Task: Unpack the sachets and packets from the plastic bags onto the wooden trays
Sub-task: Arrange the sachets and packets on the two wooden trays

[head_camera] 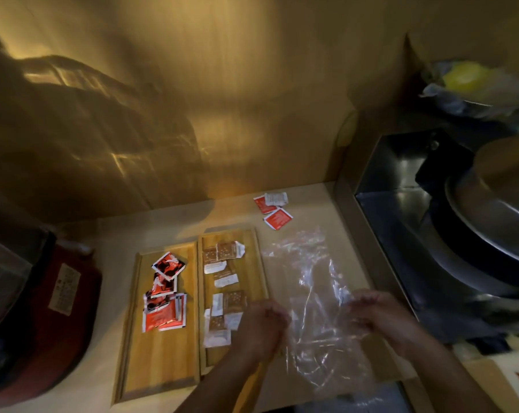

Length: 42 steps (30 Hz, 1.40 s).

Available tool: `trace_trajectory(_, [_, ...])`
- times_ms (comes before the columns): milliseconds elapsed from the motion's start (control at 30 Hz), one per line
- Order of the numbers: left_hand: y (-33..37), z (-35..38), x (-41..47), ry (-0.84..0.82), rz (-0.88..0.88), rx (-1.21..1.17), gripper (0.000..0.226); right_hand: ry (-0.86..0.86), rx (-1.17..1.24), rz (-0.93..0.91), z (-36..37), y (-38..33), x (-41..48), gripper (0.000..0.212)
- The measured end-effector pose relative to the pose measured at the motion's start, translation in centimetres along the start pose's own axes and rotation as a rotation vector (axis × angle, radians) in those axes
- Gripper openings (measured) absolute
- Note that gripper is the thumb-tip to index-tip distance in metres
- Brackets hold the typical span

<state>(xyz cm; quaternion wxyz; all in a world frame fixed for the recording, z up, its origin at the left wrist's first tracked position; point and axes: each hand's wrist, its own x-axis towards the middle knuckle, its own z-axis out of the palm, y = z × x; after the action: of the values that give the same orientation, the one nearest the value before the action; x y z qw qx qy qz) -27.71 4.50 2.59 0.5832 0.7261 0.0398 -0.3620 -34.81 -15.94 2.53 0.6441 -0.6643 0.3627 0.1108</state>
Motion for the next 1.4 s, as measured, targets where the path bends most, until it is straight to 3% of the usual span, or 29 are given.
trace_trajectory(133, [-2.5, 1.1, 1.0, -0.031, -0.078, 0.291, 0.028, 0.022, 0.016, 0.115, 0.0, 3.4, 0.3, 0.015])
trace_trajectory(267, [-3.2, 1.4, 2.1, -0.048, -0.060, 0.432, 0.020, 0.085, -0.033, 0.123, 0.2, 4.8, 1.4, 0.014])
trace_trajectory(433, [-1.7, 0.5, 2.6, -0.111, -0.066, 0.462, 0.025, 0.109, -0.294, 0.031, -0.3, 4.0, 2.8, 0.036])
trace_trajectory(633, [1.4, -2.4, 4.6, -0.063, 0.057, 0.673, 0.018, 0.117, -0.609, -0.083, -0.1, 0.2, 5.3, 0.026])
trace_trajectory(833, [6.6, -4.3, 9.6, 0.104, 0.117, 0.744, 0.021, 0.160, -0.688, -0.182, 1.8, -5.6, 9.9, 0.015])
trace_trajectory(1033, [11.3, -5.6, 15.0, 0.254, 0.209, 0.717, 0.012, 0.195, -0.621, -0.235, 4.9, -11.8, 14.8, 0.008])
trace_trajectory(1133, [12.7, -6.2, 18.0, 0.286, 0.229, 0.713, 0.018, 0.153, -0.578, -0.257, 6.0, -13.7, 17.9, 0.017])
trace_trajectory(1200, [13.0, -6.5, 19.9, 0.287, 0.229, 0.716, 0.020, 0.122, -0.582, -0.302, 6.6, -14.8, 20.2, 0.008])
trace_trajectory(1400, [12.8, -6.3, 24.9, 0.274, 0.204, 0.751, 0.034, 0.082, -0.682, -0.340, 7.6, -17.1, 24.8, 0.035])
